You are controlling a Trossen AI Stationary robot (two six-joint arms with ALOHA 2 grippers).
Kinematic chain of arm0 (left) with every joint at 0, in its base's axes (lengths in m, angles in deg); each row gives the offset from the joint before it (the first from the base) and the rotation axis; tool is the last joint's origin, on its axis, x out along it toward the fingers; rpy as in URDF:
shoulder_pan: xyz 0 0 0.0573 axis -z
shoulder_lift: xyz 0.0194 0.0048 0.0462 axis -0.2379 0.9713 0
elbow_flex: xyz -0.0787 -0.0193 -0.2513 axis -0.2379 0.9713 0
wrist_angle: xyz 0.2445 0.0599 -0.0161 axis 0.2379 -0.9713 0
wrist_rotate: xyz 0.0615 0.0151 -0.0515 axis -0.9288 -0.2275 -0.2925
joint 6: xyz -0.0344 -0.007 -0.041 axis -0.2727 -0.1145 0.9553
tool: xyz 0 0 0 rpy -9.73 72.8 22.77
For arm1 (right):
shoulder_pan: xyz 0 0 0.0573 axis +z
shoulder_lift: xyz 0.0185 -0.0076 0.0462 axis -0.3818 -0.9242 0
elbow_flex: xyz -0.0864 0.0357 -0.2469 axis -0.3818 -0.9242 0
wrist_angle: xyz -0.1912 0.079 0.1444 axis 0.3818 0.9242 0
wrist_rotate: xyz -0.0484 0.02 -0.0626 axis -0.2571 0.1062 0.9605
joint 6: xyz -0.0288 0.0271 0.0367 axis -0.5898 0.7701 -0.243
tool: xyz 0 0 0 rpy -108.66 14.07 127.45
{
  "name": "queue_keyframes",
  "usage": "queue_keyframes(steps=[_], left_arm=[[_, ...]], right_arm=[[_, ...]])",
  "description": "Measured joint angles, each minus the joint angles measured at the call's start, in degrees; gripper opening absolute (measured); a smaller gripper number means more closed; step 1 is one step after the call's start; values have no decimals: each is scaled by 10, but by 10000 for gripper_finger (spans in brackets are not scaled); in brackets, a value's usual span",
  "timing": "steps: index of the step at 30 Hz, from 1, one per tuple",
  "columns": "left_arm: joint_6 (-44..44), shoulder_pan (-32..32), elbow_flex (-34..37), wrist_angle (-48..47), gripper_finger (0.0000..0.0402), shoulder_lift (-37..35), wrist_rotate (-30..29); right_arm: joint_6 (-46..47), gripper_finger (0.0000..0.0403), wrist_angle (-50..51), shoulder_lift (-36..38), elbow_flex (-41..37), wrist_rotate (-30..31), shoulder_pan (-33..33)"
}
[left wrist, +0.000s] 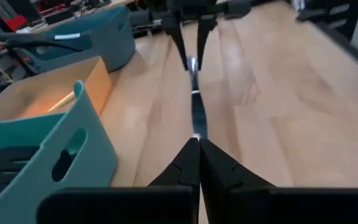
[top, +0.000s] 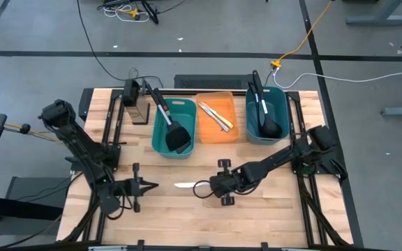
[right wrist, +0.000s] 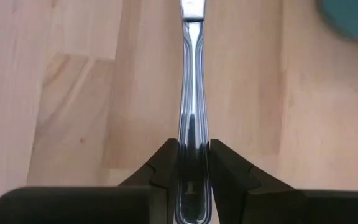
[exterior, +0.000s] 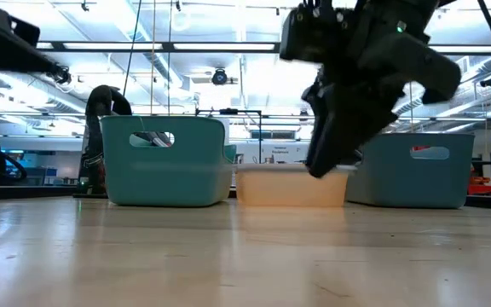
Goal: Pick & Place Kitchen Items
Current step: Put the silver table knife into the orange bin
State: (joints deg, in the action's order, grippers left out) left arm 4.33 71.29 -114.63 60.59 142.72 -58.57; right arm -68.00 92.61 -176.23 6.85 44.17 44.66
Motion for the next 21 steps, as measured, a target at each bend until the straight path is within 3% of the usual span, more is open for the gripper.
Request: queue_keyframes(steps=[8,12,16,21], left_arm=[[-71,10,5,-49,2,-94,-2],[-155,-10,40,-8,1,-165,56],[-240,-68,94,66,1,-259,137],[-277,-139,184,169,1,-377,208]], right_arm=[[-4,72,10,43,0,38,16],[-5,71,21,89,1,49,24],[-23,71,21,142,2,86,37],[-45,71,26,206,-2,116,42]])
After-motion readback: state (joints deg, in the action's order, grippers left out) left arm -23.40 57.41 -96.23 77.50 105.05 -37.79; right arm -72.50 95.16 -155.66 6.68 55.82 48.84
